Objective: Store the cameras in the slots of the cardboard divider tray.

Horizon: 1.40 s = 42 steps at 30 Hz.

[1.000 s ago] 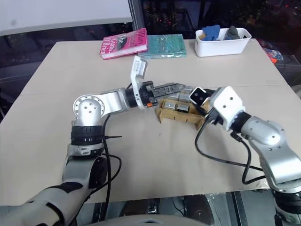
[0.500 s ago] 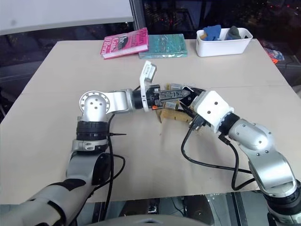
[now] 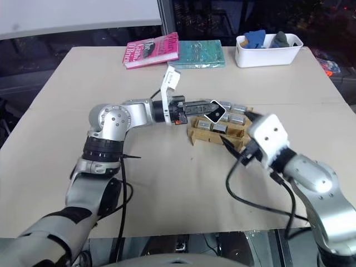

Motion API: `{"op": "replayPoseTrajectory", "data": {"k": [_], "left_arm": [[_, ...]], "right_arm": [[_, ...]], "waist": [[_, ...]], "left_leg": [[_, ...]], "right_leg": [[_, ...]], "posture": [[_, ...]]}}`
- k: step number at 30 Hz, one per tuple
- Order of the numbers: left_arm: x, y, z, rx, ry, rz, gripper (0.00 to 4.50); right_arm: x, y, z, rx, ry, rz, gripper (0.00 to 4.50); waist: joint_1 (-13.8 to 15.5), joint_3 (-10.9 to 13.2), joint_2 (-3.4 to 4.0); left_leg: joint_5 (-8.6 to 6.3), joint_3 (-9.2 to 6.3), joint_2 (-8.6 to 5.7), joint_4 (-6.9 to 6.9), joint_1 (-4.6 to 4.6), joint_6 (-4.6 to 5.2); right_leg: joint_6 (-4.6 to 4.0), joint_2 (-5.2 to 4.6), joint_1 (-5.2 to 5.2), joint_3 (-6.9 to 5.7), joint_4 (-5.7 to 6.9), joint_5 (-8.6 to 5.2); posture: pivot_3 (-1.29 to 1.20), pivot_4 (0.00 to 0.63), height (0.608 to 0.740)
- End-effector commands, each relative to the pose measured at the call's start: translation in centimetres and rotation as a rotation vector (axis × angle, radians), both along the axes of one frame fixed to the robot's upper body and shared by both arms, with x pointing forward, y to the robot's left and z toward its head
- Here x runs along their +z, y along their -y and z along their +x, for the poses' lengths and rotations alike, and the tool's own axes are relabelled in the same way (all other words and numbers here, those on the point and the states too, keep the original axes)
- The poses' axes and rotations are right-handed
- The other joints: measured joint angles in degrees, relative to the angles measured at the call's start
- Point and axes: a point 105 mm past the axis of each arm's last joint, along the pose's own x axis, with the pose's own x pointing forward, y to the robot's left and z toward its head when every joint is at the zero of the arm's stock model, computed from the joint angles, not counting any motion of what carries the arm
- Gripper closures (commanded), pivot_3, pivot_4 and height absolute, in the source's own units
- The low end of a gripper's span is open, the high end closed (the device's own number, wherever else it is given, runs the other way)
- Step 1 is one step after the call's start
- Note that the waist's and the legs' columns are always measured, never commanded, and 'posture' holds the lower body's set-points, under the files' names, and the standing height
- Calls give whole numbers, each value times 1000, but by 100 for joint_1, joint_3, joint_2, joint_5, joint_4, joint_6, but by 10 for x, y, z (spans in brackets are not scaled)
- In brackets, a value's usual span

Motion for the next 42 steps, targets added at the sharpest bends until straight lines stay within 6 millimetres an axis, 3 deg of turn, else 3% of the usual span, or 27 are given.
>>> {"op": "replayPoseTrajectory", "data": {"k": [1,7,14,22,34,36,41,42], "left_arm": [[6,18,3,-125,221,59,3772],[-4,46,11,-271,421,171,3772],[-25,74,17,-333,608,318,3772],[-55,69,25,-329,687,490,3772],[-58,71,27,-329,691,538,3772],[-50,72,27,-325,697,510,2736],[-5,74,24,-298,648,289,774],[4,73,23,-300,631,243,774]], "right_arm": [[14,15,-24,-25,48,28,8],[9,36,-53,-109,16,49,8],[7,43,-64,-168,38,62,8],[6,37,-63,-184,66,67,8],[12,31,-54,-167,81,57,8],[11,29,-54,-157,73,52,0],[9,26,-55,-138,47,54,0],[8,26,-55,-133,37,56,0]], "waist": [[16,0,0],[-46,3,-6],[-69,6,-11],[-57,7,-19],[-70,8,-27],[-72,8,-27],[-58,10,-30],[-57,11,-31]], "left_leg": [[0,4,-4,0,1,0],[-3,3,-20,4,2,6],[-22,-1,-21,1,-1,39],[-25,-4,-13,2,-4,43],[-22,-2,-10,3,-2,38],[-21,-2,-12,3,-3,38],[-17,-3,-10,5,-7,31],[-17,-4,-11,6,-8,30]], "right_leg": [[0,1,0,-7,0,0],[4,10,2,2,2,-2],[5,17,-3,17,-5,-3],[6,16,-8,18,-3,-3],[6,19,-10,22,1,-3],[6,19,-11,21,1,-3],[7,17,-13,20,1,-3],[7,17,-13,19,1,-3]], "posture": [[0,150,740],[0,150,740],[0,150,740],[0,150,740],[0,150,740],[0,150,740],[0,150,740],[0,150,740]]}}
